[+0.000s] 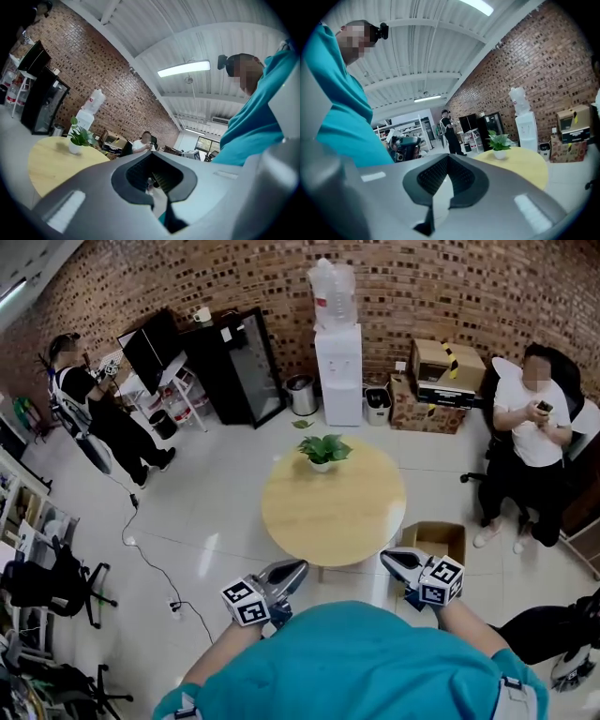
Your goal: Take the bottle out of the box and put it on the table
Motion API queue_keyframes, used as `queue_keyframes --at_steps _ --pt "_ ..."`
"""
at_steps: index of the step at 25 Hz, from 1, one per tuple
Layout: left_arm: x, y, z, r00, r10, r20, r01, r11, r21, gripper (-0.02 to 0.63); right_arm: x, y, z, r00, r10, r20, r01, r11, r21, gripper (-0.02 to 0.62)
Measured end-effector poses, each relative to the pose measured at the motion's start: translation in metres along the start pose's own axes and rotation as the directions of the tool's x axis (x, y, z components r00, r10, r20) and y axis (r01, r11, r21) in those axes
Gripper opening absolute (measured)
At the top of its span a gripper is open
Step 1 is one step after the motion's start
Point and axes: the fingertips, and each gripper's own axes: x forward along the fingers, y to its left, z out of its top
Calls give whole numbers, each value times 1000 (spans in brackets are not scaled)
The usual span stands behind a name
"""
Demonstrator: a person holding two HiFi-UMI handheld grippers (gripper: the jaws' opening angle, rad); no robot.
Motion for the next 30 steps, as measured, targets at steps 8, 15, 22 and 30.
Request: queue_keyframes --at_steps 8,15,22,30 --pt "24 63 0 1000 10 -30 -10 1000 12 0 44 -64 -3 999 29 -19 -28 999 33 2" --pt "-10 134 35 995 -104 -8 104 994 16 0 129 -67 9 997 -70 -44 70 998 4 2" --pt "-57 207 96 984 -177 -25 177 984 -2 0 220 -58 38 987 -152 -53 153 988 20 2" --pt "2 213 86 988 -152 -8 152 988 -4 0 187 -101 38 992 -104 -75 103 995 -10 2"
